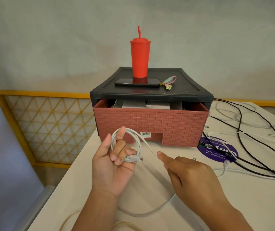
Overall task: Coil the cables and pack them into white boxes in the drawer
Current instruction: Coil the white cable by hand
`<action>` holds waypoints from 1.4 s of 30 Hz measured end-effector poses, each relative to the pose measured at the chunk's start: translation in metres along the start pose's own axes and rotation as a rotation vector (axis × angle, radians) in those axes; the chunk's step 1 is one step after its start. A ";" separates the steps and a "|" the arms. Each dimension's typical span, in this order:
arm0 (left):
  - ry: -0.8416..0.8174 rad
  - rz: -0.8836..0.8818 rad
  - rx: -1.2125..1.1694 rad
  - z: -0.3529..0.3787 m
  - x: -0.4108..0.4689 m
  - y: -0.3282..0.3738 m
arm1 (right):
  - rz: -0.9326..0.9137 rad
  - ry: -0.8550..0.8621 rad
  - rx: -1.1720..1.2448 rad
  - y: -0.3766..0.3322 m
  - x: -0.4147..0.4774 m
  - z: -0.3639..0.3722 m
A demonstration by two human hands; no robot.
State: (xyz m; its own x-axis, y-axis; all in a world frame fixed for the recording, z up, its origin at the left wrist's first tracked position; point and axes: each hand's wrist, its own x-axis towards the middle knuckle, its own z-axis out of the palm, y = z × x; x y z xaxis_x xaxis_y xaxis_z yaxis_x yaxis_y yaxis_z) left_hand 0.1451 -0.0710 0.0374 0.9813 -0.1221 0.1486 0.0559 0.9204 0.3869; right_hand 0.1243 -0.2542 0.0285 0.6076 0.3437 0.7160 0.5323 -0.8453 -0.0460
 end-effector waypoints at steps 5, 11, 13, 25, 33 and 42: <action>-0.043 0.049 0.009 0.008 -0.004 -0.004 | -0.063 -0.052 0.025 -0.010 0.000 -0.006; 0.023 0.145 0.134 0.023 -0.008 -0.009 | -0.083 -0.071 0.001 -0.022 -0.001 -0.007; 0.032 0.209 0.318 0.027 -0.009 -0.016 | -0.099 -0.064 -0.027 -0.027 0.000 -0.009; -0.382 0.032 1.101 0.027 -0.028 -0.038 | -0.073 0.196 -0.111 -0.022 0.006 -0.040; -0.563 -0.152 1.101 0.038 -0.026 -0.035 | -0.022 0.228 0.045 0.001 0.005 -0.042; -0.277 -0.051 1.046 0.025 -0.025 -0.017 | 0.081 0.167 0.021 0.019 0.003 -0.044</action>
State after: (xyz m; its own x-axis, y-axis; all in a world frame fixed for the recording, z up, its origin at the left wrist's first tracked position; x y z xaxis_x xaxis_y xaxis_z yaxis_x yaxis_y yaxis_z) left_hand 0.1148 -0.0926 0.0500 0.8994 -0.3514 0.2600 -0.2181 0.1547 0.9636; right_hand 0.1103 -0.2872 0.0608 0.5437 0.2010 0.8149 0.4990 -0.8581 -0.1213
